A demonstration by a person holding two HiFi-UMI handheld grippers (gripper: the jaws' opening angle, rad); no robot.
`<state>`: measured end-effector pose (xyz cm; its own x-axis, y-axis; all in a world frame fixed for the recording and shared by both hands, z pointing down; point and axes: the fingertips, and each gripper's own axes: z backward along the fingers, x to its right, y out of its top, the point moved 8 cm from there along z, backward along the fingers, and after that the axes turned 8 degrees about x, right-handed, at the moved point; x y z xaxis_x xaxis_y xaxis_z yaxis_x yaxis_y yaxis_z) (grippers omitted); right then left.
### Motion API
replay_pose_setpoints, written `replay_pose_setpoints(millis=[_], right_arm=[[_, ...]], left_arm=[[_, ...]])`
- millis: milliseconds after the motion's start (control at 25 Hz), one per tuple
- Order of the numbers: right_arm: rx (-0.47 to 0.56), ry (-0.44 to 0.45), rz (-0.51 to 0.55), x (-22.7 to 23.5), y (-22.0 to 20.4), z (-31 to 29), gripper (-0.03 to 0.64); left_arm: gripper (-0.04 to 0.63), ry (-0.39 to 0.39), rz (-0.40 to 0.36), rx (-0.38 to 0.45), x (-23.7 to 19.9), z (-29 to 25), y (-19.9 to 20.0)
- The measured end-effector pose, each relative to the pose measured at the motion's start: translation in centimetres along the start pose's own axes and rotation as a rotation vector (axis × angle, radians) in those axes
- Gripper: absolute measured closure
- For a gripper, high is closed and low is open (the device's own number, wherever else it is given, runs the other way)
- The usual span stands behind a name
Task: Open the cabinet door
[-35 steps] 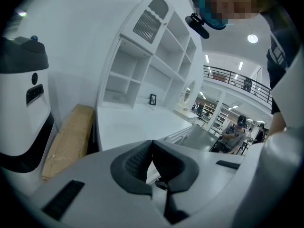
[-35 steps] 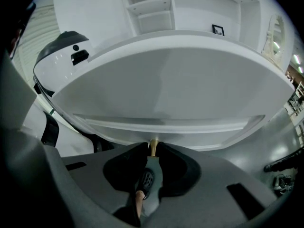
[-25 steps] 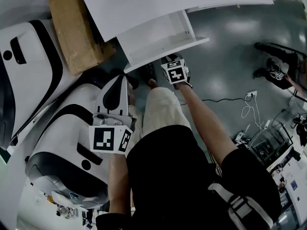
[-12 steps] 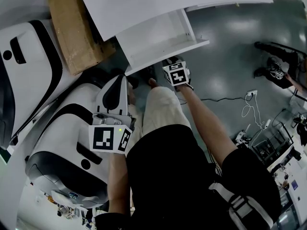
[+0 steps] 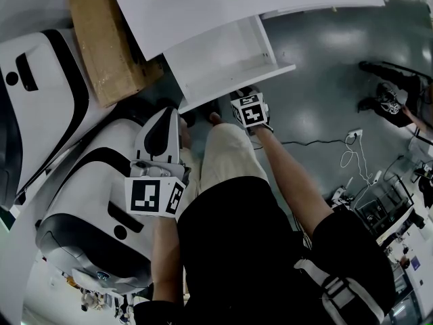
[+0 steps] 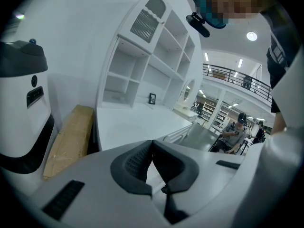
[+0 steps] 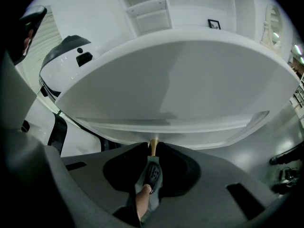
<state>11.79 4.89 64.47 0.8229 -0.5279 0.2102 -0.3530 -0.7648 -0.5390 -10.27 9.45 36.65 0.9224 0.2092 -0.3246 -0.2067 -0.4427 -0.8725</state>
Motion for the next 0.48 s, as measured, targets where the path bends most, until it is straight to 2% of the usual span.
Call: replay_pose_setpoints(millis=[480], right_arm=[[-0.011, 0.021, -0.007, -0.1, -2.2, 1.5, 0.525]], left_arm=[[0.574, -0.005, -0.002, 0.001, 0.8, -0.2, -0.1]])
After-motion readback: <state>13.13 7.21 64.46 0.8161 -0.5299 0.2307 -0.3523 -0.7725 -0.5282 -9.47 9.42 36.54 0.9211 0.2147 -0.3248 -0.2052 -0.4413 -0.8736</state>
